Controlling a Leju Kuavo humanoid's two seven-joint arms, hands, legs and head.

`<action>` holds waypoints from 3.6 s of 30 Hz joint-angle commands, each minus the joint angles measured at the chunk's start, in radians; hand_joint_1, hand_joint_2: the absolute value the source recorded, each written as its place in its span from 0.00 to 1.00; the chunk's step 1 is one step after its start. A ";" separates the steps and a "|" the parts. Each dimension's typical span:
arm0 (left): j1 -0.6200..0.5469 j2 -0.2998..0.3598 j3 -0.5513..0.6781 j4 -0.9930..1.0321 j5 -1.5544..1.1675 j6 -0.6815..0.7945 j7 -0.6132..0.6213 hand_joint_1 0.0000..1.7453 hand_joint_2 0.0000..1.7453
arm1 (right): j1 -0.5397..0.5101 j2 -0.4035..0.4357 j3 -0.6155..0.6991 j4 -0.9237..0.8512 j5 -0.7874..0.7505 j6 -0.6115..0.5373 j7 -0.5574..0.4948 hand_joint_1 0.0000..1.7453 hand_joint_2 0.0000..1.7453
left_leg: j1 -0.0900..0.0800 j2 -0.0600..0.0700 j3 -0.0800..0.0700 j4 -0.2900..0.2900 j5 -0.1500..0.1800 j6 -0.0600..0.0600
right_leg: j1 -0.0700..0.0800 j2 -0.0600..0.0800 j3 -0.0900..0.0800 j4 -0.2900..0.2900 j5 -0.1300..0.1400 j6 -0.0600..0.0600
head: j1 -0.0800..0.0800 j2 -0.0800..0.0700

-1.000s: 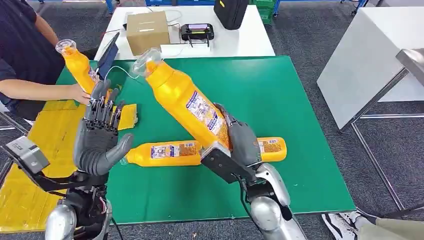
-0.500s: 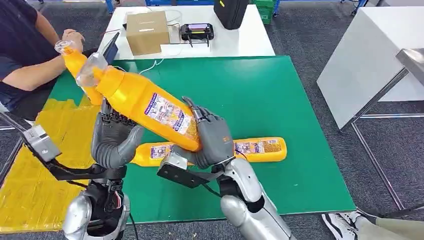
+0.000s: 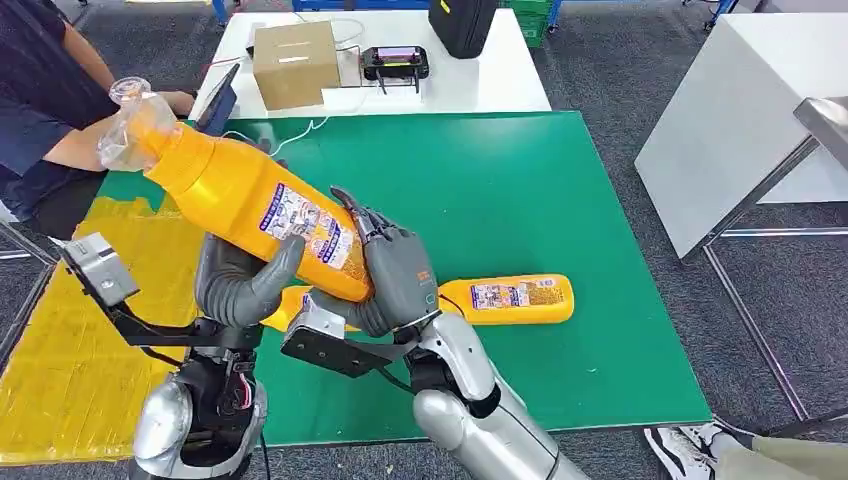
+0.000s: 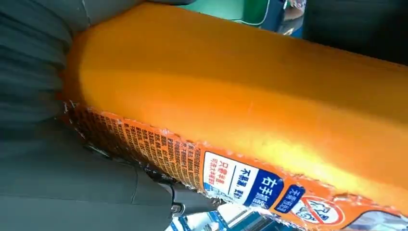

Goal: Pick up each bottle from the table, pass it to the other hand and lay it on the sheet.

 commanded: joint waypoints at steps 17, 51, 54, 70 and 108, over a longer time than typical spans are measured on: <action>-0.090 0.049 0.042 0.024 -0.382 -0.036 0.017 1.00 1.00 | 0.022 -0.102 -0.026 0.063 0.055 0.084 0.033 0.00 1.00 | 0.001 -0.006 0.002 0.000 0.000 -0.001 | 0.001 -0.001 0.003 -0.001 -0.001 -0.001 | 0.000 0.000; -0.367 0.157 0.321 0.855 -1.630 -0.224 -0.029 1.00 1.00 | 0.076 -0.091 -0.020 -0.098 0.145 0.282 0.005 0.00 1.00 | 0.001 -0.004 0.001 0.001 0.001 -0.001 | 0.001 0.002 0.002 0.001 -0.001 -0.001 | 0.000 0.000; -0.368 0.164 0.324 0.884 -1.633 -0.234 -0.036 1.00 1.00 | 0.078 -0.094 -0.021 -0.115 0.148 0.292 0.007 0.00 1.00 | 0.001 -0.003 0.001 0.000 0.002 -0.001 | 0.000 0.001 0.001 0.000 0.000 -0.001 | 0.000 0.000; -0.394 0.198 0.265 1.008 -1.676 -0.259 -0.069 0.00 0.00 | 0.085 -0.091 -0.047 -0.074 0.155 0.312 -0.003 0.00 1.00 | 0.001 -0.003 0.001 0.000 0.002 -0.001 | 0.000 0.001 0.002 0.001 0.000 -0.001 | 0.000 0.000; -0.225 -0.033 0.346 0.325 -0.544 -0.352 -0.053 0.00 0.00 | -0.185 0.010 -0.124 0.636 0.169 0.482 -0.036 0.00 1.00 | 0.001 -0.003 0.000 0.001 0.002 0.000 | 0.000 0.001 0.001 0.001 0.000 0.000 | 0.000 0.000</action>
